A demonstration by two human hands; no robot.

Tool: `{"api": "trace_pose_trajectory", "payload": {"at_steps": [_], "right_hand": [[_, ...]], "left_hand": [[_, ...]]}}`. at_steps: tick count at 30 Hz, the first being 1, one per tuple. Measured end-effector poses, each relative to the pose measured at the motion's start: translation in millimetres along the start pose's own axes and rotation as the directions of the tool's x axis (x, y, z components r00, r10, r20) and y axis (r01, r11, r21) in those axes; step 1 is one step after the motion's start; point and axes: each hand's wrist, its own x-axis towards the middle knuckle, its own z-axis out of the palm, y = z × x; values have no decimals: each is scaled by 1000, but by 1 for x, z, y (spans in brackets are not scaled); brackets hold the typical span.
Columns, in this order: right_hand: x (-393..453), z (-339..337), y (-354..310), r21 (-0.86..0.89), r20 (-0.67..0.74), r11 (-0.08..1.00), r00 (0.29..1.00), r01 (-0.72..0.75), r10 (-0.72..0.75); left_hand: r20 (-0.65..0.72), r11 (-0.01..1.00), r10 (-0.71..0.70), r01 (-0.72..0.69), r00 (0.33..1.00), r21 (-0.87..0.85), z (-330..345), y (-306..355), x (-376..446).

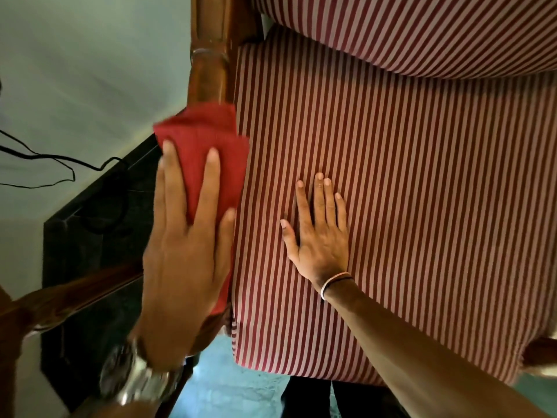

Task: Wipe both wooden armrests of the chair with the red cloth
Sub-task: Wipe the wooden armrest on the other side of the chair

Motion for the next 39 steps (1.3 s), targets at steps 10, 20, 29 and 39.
{"api": "trace_pose_trajectory", "payload": {"at_steps": [10,20,29,39], "right_hand": [[0,0,-3,-1,12,1000,1000,-13,13],[0,-1,-4,17,5,1000,1000,-17,17],[-1,-3,-4,32,37,1000,999,1,-2],[106,-107,-61,876,479,-161,861,-455,170]], "left_hand": [[-38,1000,2,-2,999,15,-9,6,91],[58,999,-40,37,998,39,0,-3,-38],[-55,999,21,-19,998,36,-8,5,72],[-31,703,-448,331,893,-630,-29,-35,-9]]}}
